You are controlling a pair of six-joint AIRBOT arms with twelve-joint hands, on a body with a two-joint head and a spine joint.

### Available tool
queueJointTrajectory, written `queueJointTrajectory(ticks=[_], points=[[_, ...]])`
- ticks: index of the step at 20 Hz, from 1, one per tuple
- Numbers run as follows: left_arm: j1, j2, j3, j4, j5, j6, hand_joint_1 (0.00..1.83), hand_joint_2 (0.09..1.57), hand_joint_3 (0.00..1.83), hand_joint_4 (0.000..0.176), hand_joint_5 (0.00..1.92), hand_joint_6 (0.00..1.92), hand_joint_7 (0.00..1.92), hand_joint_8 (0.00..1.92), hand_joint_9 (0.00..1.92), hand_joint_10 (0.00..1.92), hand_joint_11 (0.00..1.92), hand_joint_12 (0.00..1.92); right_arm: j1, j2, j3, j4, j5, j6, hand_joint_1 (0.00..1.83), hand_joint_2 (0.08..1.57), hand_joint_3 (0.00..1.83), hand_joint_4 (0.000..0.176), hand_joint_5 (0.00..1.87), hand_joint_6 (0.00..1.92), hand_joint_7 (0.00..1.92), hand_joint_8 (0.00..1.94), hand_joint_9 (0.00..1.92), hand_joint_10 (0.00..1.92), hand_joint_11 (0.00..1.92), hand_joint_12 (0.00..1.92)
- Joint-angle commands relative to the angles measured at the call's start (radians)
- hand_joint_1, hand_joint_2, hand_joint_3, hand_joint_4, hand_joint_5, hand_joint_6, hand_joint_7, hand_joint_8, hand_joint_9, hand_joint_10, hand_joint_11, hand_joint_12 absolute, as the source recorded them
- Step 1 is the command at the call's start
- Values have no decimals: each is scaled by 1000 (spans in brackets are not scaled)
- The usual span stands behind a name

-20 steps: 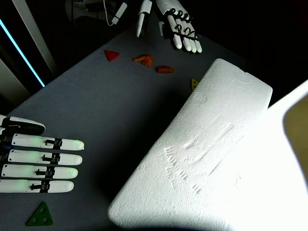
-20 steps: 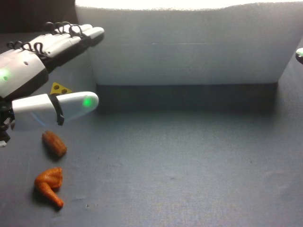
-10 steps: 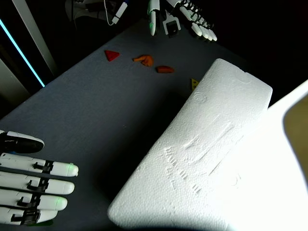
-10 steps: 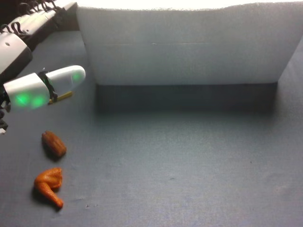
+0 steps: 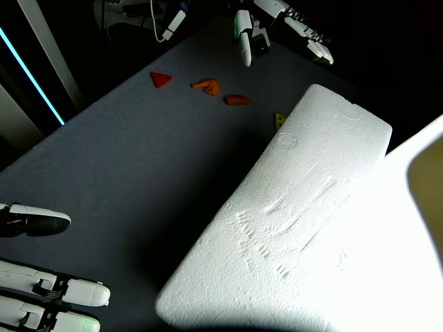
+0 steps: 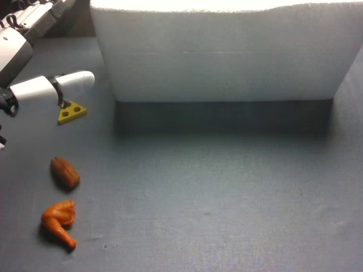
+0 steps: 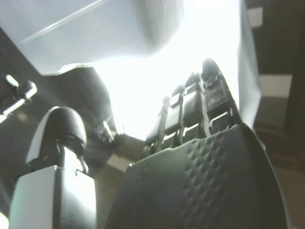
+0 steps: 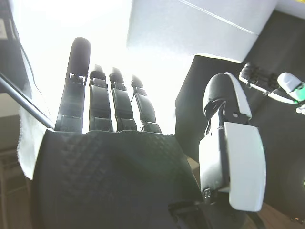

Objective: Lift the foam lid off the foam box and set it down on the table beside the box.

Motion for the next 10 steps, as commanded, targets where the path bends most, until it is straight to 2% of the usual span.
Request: queueJointTrajectory(ticks=[1, 2, 3, 6, 7, 8, 9, 10], points=[[-20, -4, 16, -13, -108, -3, 522, 1157, 0, 0, 19, 8, 0, 0, 0, 0, 0, 315, 23, 0, 20, 14, 90, -6, 500, 1204, 5, 0, 0, 0, 0, 0, 0, 0, 0, 1289], [-27, -14, 27, -24, -101, -5, 495, 1151, 0, 0, 26, 10, 0, 0, 0, 0, 0, 319, 33, -5, 27, 20, 82, -11, 574, 1209, 3, 0, 0, 0, 0, 0, 0, 0, 0, 1210], [-31, -22, 36, -37, -93, -6, 500, 1140, 0, 0, 39, 6, 0, 0, 0, 0, 0, 351, 50, -13, 38, 30, 67, -19, 570, 1207, 1, 19, 0, 0, 0, 0, 0, 0, 0, 1201], [-37, -44, 67, -70, -73, -15, 509, 1134, 0, 0, 33, 0, 0, 0, 0, 0, 0, 352, 108, -36, 74, 38, 6, -49, 611, 1208, 0, 13, 0, 0, 0, 0, 0, 0, 0, 1401], [-41, -51, 77, -76, -64, -15, 523, 1133, 0, 0, 29, 0, 0, 0, 0, 0, 0, 313, 123, -42, 83, 43, -13, -60, 620, 1195, 0, 17, 0, 0, 0, 0, 3, 2, 0, 1452], [-48, -56, 85, -80, -52, -16, 528, 1133, 0, 0, 26, 1, 0, 0, 0, 0, 0, 246, 132, -48, 92, 47, -23, -65, 612, 1193, 0, 8, 0, 0, 0, 0, 0, 0, 0, 1461], [-55, -62, 95, -82, -41, -16, 518, 1128, 0, 0, 13, 2, 0, 0, 0, 0, 0, 177, 139, -55, 103, 54, -34, -66, 593, 1189, 0, 8, 0, 0, 0, 0, 74, 38, 0, 1507], [-68, -69, 106, -84, -28, -16, 520, 1125, 0, 0, 7, 0, 0, 0, 0, 0, 0, 87, 148, -66, 117, 66, -49, -70, 607, 1176, 0, 5, 0, 0, 0, 0, 17, 16, 0, 1521]])
